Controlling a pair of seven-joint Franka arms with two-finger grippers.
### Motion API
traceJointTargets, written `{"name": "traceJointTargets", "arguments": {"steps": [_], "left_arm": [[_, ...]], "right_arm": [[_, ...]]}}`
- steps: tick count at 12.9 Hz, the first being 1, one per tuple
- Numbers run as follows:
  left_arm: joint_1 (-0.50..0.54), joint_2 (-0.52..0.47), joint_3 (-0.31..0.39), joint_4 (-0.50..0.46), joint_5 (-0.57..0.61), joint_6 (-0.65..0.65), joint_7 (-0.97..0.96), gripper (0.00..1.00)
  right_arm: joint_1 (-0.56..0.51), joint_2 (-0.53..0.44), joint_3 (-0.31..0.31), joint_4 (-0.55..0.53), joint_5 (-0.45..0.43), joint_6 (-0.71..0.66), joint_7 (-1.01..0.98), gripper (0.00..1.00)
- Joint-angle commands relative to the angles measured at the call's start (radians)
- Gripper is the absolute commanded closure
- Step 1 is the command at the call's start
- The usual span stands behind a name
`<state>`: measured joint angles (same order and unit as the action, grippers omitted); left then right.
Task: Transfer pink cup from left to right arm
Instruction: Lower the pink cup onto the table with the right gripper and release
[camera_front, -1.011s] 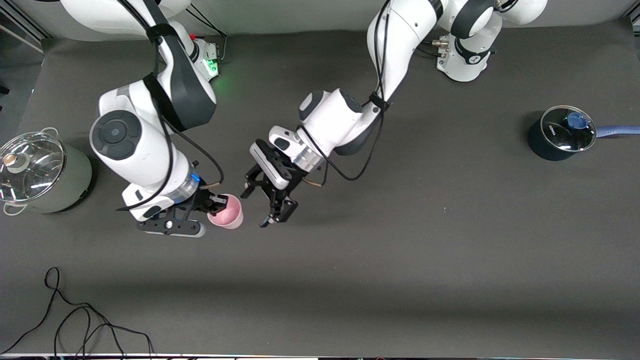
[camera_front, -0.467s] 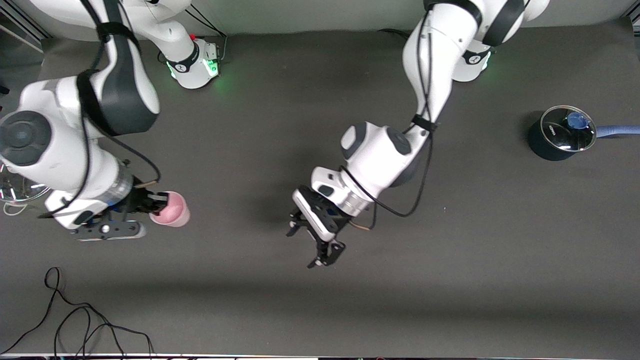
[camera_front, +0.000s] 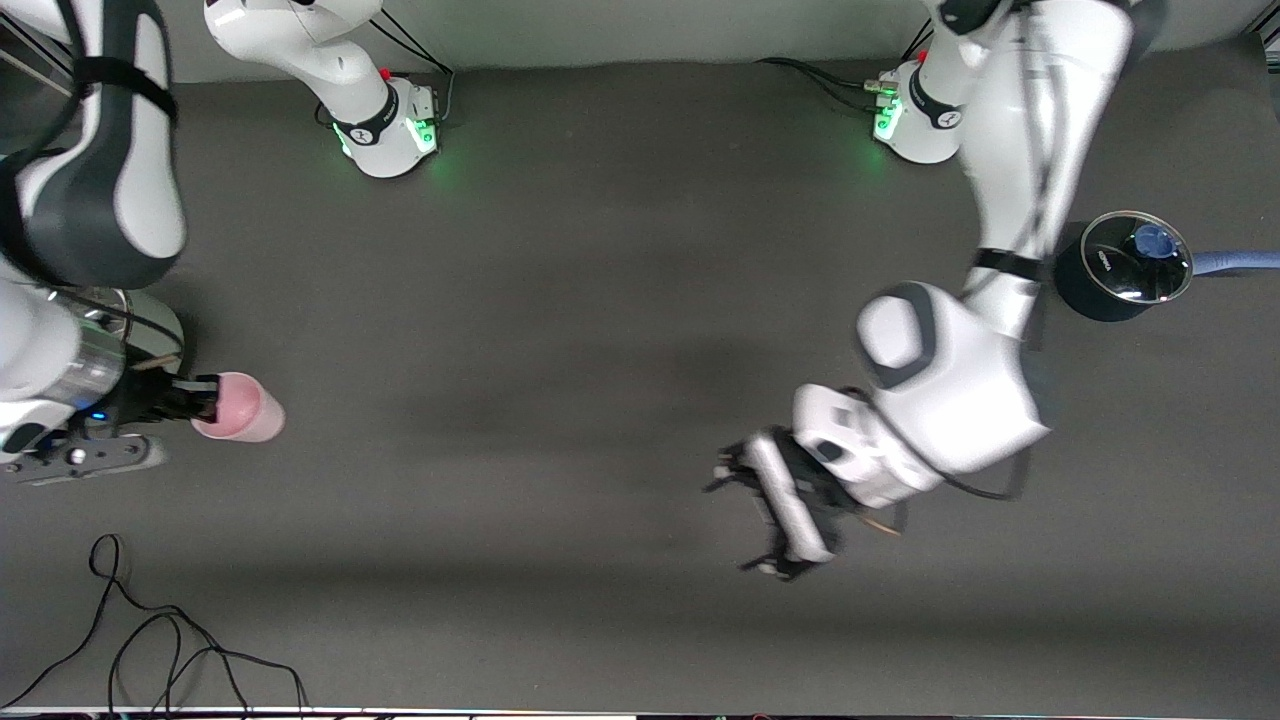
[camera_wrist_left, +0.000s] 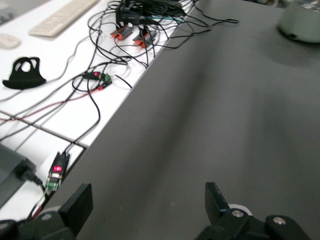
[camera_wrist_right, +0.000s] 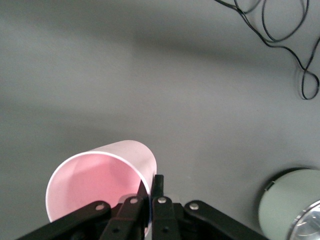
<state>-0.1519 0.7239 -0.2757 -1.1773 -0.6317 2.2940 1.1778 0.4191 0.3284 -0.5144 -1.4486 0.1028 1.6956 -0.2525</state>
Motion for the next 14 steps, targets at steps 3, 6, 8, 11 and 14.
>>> {"name": "traceJointTargets", "arguments": {"steps": [3,6,8,11,14], "left_arm": [[0.437,-0.011,-0.286,-0.024,-0.019,-0.324,0.118,0.0],[0.521,-0.014,-0.28,-0.027,-0.086,-0.467,0.047,0.0],[0.586,-0.011,-0.277,-0.03,-0.083,-0.562,-0.012,0.0],[0.641,-0.014,-0.264,-0.041,-0.062,-0.634,-0.16,0.0],[0.649,-0.05,-0.264,-0.044,0.091,-0.654,-0.358,0.0]], "right_arm": [[0.007,-0.028,-0.183,-0.111,0.098,0.038,-0.285,1.0],[-0.057,0.009,-0.187,-0.225,0.136,0.224,-0.425,1.0],[-0.088,0.07,-0.187,-0.237,0.19,0.298,-0.484,1.0],[-0.117,0.187,-0.187,-0.231,0.326,0.396,-0.56,1.0],[-0.146,0.34,-0.174,-0.141,0.477,0.472,-0.576,1.0]]}}
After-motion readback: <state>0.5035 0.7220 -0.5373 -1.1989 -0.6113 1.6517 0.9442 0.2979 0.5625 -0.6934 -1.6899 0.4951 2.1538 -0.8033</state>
